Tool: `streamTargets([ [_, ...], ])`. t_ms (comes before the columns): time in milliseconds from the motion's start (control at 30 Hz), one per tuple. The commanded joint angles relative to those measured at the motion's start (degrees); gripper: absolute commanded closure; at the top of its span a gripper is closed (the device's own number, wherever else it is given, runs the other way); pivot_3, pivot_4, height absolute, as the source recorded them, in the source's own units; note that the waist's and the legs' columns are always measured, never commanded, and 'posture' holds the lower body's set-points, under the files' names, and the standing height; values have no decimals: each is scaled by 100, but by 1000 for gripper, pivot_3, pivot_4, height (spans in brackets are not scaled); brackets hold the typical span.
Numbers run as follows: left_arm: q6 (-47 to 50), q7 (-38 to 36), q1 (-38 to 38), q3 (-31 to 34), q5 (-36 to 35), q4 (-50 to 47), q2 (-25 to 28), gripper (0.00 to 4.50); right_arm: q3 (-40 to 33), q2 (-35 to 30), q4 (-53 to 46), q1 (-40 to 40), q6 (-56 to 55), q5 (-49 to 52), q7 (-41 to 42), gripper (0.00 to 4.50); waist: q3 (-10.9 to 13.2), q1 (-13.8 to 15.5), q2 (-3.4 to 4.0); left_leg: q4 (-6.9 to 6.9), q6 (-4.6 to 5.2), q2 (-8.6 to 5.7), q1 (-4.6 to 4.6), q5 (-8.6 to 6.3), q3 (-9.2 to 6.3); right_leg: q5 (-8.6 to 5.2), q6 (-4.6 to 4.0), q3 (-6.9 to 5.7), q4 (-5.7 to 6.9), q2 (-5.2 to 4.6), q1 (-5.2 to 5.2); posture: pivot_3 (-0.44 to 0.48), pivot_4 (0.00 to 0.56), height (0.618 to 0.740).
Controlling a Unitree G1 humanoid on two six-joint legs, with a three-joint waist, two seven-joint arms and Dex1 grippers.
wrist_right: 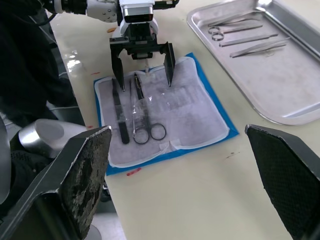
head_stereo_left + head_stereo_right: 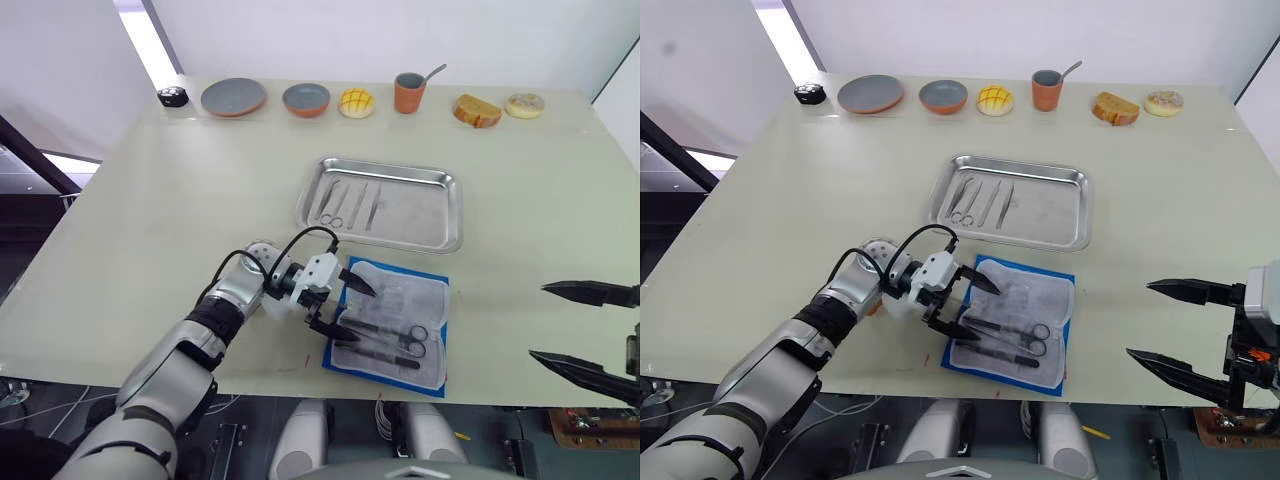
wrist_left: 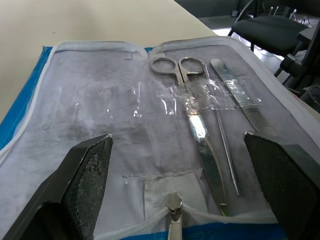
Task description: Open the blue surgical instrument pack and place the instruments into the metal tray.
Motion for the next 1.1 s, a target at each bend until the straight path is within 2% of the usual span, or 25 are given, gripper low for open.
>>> streamTargets([
  [33, -222, -304, 239, -178, 334, 346, -5, 54, 230, -62, -299, -246, 74, 231, -301, 0, -4, 4, 5, 0, 0, 0, 1, 0, 0, 0, 0, 0, 2, 0, 0, 0, 150, 740],
  [300, -535, -304, 181, 127, 600, 873, -48, 54, 1252, -400, -545, -1040, 235, -138, -1079, 0, -46, -9, 45, 4, 0, -2, 12, 1, 4, 0, 0, 7, 18, 5, 3, 0, 150, 740],
  [400, -582, -304, 180, 281, 678, 1006, -76, 54, 2153, -584, -538, -1405, 517, -478, -1617, 0, -58, -15, 50, 3, 0, 2, 16, 1, 1, 0, -1, 6, 18, 13, 4, 0, 150, 740],
  [533, -379, -304, 244, 256, 593, 681, -4, 54, 3758, -573, -567, -2603, 1158, -814, -2526, 0, -67, -34, 63, 3, 0, 2, 13, 1, 0, 0, -2, 7, 18, 13, -1, 0, 150, 740],
  [633, -271, -304, 255, 229, 594, 501, 1, 0, 4651, -470, -476, -3175, 1571, -908, -2652, 724, -66, -38, 61, 2, 0, 5, 11, 1, -2, 0, -4, 7, 17, 17, -4, 0, 150, 740],
  [700, -209, -304, 253, 226, 595, 421, 8, 0, 5119, -307, -451, -3475, 1723, -1089, -2792, 1766, -65, -20, 59, 2, 0, 5, 2, 1, -4, 0, -4, 5, 16, 15, -13, 0, 150, 740],
  [833, -84, -304, 181, 223, 615, 412, -45, 0, 6116, 274, -193, -4284, 2131, -1567, -3176, 1766, -67, -70, 52, 3, 0, 3, -7, 1, 1, 0, -4, 12, 19, 15, -27, 0, 150, 740],
  [1100, -57, -304, 74, 218, 718, 616, -157, 0, 6812, 619, 33, -4737, 2361, -2100, -3127, 1766, -67, -13, 51, 3, 0, -5, -14, 1, -6, 0, -4, 4, 19, 8, -30, 0, 150, 740],
])
